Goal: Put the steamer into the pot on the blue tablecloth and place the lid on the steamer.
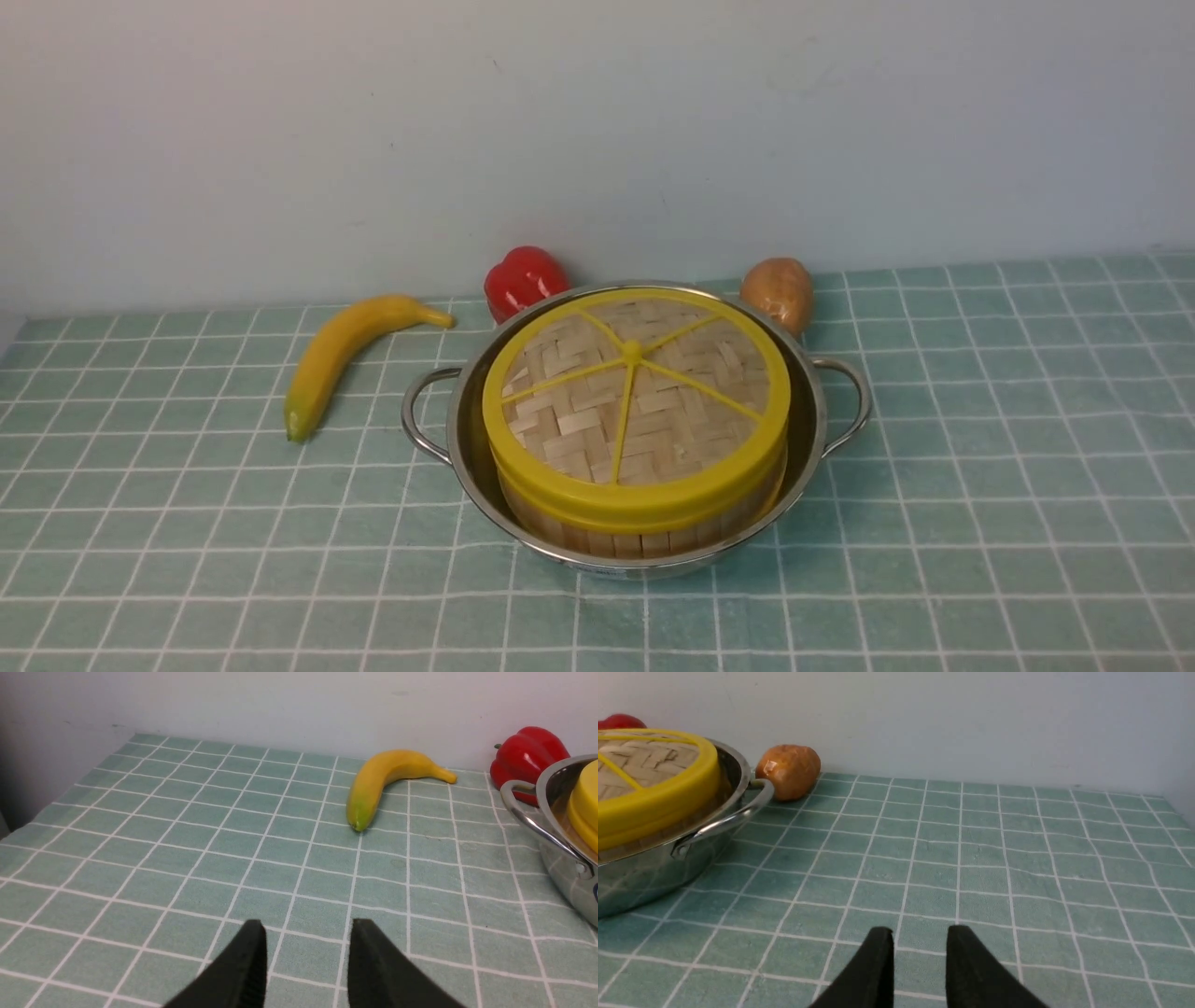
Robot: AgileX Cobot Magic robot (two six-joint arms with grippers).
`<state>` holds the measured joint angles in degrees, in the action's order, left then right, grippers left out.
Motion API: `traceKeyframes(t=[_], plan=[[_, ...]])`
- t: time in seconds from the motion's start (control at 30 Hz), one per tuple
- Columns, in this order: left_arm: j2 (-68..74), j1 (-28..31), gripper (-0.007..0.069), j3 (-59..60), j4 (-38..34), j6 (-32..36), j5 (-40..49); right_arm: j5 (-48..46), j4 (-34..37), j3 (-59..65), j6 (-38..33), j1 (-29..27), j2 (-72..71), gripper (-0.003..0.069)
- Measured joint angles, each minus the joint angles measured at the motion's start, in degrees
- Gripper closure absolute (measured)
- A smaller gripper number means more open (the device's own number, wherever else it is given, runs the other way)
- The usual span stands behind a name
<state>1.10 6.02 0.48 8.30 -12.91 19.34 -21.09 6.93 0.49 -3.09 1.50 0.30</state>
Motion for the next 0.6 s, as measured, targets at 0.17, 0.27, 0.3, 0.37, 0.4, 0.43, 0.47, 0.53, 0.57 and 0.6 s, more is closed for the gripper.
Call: traceKeyframes(t=[0.17, 0.27, 0.3, 0.37, 0.4, 0.43, 0.47, 0.53, 0.57, 0.6], plan=[[0.0, 0.0, 0.0382, 0.0, 0.0, 0.0, 0.0, 1.0, 0.0, 0.0, 0.0, 0.0, 0.0, 0.0441], [0.0, 0.0, 0.0382, 0.0, 0.0, 0.0, 0.0, 1.2, 0.0, 0.0, 0.0, 0.0, 0.0, 0.043], [0.0, 0.0, 0.0382, 0.0, 0.0, 0.0, 0.0, 1.2, 0.0, 0.0, 0.0, 0.0, 0.0, 0.0426], [0.0, 0.0, 0.0382, 0.0, 0.0, 0.0, 0.0, 1.2, 0.0, 0.0, 0.0, 0.0, 0.0, 0.0422], [0.0, 0.0, 0.0382, 0.0, 0.0, 0.0, 0.0, 1.2, 0.0, 0.0, 0.0, 0.0, 0.0, 0.0421], [0.0, 0.0, 0.0382, 0.0, 0.0, 0.0, 0.0, 1.3, 0.0, 0.0, 0.0, 0.0, 0.0, 0.0421], [0.0, 0.0, 0.0382, 0.0, 0.0, 0.0, 0.0, 1.2, 0.0, 0.0, 0.0, 0.0, 0.0, 0.042], [0.0, 0.0, 0.0382, 0.0, 0.0, 0.0, 0.0, 1.2, 0.0, 0.0, 0.0, 0.0, 0.0, 0.042], [0.0, 0.0, 0.0382, 0.0, 0.0, 0.0, 0.0, 1.2, 0.1, 0.0, 0.0, 0.0, 0.0, 0.0419], [0.0, 0.0, 0.0382, 0.0, 0.0, 0.0, 0.0, 1.2, 0.1, 0.0, 0.0, 0.0, 0.0, 0.0419]])
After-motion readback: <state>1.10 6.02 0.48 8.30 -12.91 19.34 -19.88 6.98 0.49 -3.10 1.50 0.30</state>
